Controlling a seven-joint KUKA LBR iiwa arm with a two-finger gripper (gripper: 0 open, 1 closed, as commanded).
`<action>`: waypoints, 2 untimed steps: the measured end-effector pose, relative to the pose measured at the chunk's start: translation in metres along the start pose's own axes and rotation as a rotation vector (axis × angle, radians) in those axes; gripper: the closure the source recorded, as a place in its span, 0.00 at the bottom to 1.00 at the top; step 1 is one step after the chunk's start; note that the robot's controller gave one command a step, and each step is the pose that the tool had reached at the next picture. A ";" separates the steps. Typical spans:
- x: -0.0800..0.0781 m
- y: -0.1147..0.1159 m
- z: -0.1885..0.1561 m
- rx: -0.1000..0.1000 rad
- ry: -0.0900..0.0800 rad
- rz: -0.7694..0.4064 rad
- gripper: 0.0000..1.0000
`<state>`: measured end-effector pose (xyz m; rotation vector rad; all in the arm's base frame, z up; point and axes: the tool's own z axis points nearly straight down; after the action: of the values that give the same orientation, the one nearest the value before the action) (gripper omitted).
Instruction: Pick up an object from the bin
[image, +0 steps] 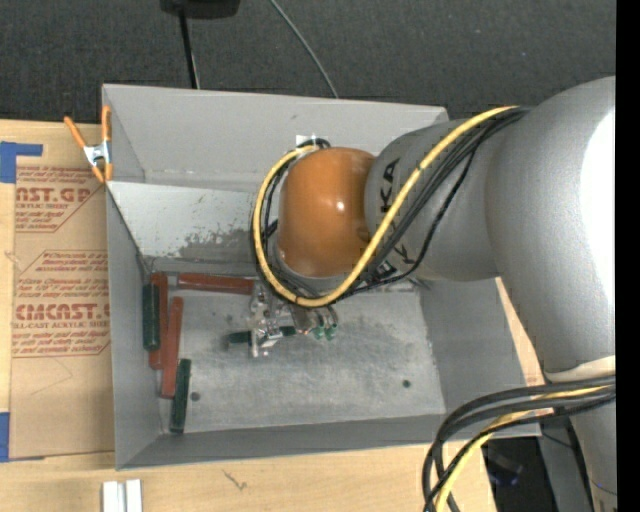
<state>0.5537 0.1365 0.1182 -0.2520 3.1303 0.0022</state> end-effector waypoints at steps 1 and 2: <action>-0.001 0.000 -0.009 0.000 -0.004 0.000 1.00; 0.000 0.000 -0.016 0.000 -0.002 -0.001 1.00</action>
Offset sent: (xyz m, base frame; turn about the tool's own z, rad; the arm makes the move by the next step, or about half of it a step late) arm 0.0001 -0.0001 0.0324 0.0000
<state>0.5536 0.1368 0.1345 -0.2529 3.1285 0.0021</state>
